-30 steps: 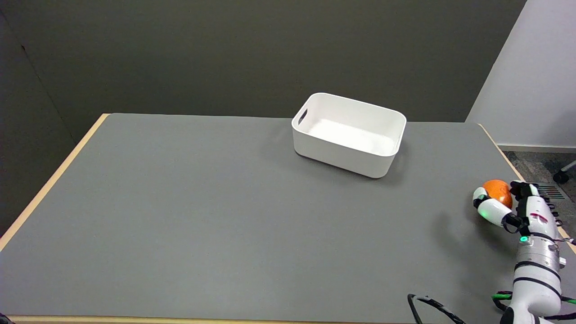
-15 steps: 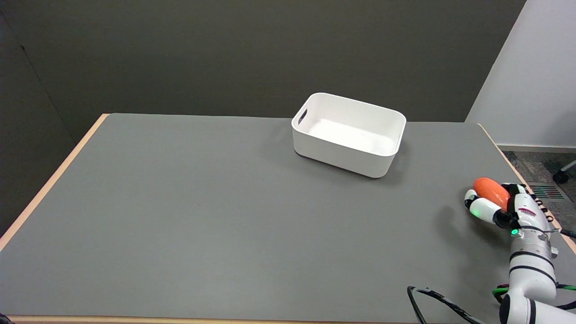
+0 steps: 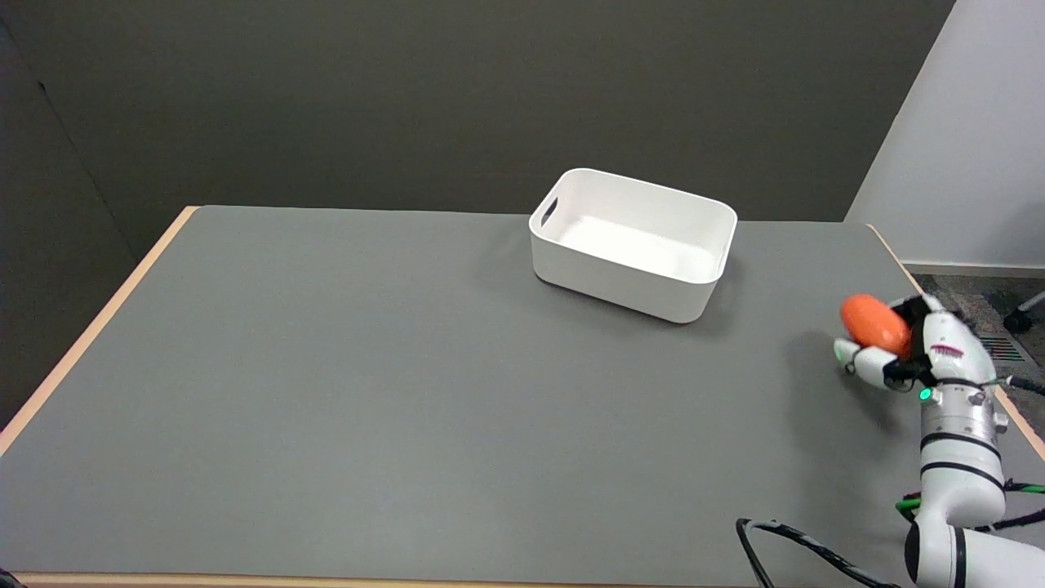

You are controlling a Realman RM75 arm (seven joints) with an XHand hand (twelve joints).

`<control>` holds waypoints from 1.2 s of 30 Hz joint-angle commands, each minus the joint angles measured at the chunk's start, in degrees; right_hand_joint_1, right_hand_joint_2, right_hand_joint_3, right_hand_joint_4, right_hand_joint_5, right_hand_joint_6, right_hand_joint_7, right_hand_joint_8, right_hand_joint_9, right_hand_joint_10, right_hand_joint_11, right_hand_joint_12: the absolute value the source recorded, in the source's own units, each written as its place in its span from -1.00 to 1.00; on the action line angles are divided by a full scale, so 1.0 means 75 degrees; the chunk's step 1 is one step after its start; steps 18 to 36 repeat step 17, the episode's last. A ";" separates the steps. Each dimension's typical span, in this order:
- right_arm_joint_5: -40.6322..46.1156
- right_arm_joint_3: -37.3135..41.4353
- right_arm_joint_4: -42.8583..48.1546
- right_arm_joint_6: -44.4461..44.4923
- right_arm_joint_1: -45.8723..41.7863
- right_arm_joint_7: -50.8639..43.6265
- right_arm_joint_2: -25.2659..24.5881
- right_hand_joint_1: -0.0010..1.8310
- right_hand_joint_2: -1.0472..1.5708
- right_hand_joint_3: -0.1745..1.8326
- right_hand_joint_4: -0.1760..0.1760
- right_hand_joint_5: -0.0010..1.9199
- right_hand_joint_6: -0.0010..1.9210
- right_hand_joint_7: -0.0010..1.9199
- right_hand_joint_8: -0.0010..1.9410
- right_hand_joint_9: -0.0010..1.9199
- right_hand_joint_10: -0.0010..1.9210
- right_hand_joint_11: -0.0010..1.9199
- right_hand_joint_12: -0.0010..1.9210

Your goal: Pick up mango.

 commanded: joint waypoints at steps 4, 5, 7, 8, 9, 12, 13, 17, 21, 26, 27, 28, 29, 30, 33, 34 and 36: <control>0.5064 -0.3052 -0.1190 -0.5490 -0.1250 0.1171 0.1346 0.17 0.60 -0.36 -1.00 -0.26 0.54 0.00 0.99 0.12 1.00 -0.11 1.00; 0.5098 -0.3306 -0.1376 -0.5419 -0.1344 0.1180 0.1489 0.17 0.60 -0.36 -1.00 -0.26 0.54 0.01 0.99 0.13 1.00 -0.11 1.00; 0.5156 -0.3940 -0.1622 -0.5296 -0.1436 0.1258 0.1892 0.17 0.60 -0.36 -1.00 -0.25 0.53 0.00 1.00 0.13 1.00 -0.11 1.00; 0.5156 -0.4194 -0.1645 -0.5210 -0.1411 0.1311 0.2083 0.17 0.60 -0.37 -1.00 -0.25 0.53 -0.02 1.00 0.13 1.00 -0.11 1.00; 0.5156 -0.4653 -0.1631 -0.4999 -0.1308 0.1421 0.2406 0.22 0.60 -0.29 -1.00 -0.31 0.62 -0.17 0.88 0.12 1.00 -0.14 1.00; 0.5151 -0.5675 -0.1270 -0.4184 -0.0842 0.1759 0.3171 0.26 0.59 -0.23 -1.00 -0.36 0.70 -0.31 0.77 0.11 1.00 -0.16 1.00; 0.5141 -0.6033 -0.1063 -0.3944 -0.0618 0.1846 0.3373 0.26 0.59 -0.23 -1.00 -0.36 0.70 -0.31 0.77 0.12 1.00 -0.16 1.00; 0.5085 -0.7451 0.0102 -0.3177 0.0504 0.1970 0.4112 0.26 0.59 -0.23 -1.00 -0.36 0.69 -0.31 0.76 0.12 1.00 -0.16 1.00; 0.5085 -0.7451 0.0102 -0.3177 0.0504 0.1970 0.4112 0.26 0.59 -0.23 -1.00 -0.36 0.69 -0.31 0.76 0.12 1.00 -0.16 1.00; 0.5085 -0.7451 0.0102 -0.3177 0.0504 0.1970 0.4112 0.26 0.59 -0.23 -1.00 -0.36 0.69 -0.31 0.76 0.12 1.00 -0.16 1.00; 0.5085 -0.7451 0.0102 -0.3177 0.0504 0.1970 0.4112 0.26 0.59 -0.23 -1.00 -0.36 0.69 -0.31 0.76 0.12 1.00 -0.16 1.00; 0.5085 -0.7451 0.0102 -0.3177 0.0504 0.1970 0.4112 0.26 0.59 -0.23 -1.00 -0.36 0.69 -0.31 0.76 0.12 1.00 -0.16 1.00; 0.5085 -0.7451 0.0102 -0.3177 0.0504 0.1970 0.4112 0.26 0.59 -0.23 -1.00 -0.36 0.69 -0.31 0.76 0.12 1.00 -0.16 1.00; 0.5085 -0.7451 0.0102 -0.3177 0.0504 0.1970 0.4112 0.26 0.59 -0.23 -1.00 -0.36 0.69 -0.31 0.76 0.12 1.00 -0.16 1.00; 0.5085 -0.7451 0.0102 -0.3177 0.0504 0.1970 0.4112 0.26 0.59 -0.23 -1.00 -0.36 0.69 -0.31 0.76 0.12 1.00 -0.16 1.00; 0.5085 -0.7451 0.0102 -0.3177 0.0504 0.1970 0.4112 0.26 0.59 -0.23 -1.00 -0.36 0.69 -0.31 0.76 0.12 1.00 -0.16 1.00; 0.5085 -0.7451 0.0102 -0.3177 0.0504 0.1970 0.4112 0.26 0.59 -0.23 -1.00 -0.36 0.69 -0.31 0.76 0.12 1.00 -0.16 1.00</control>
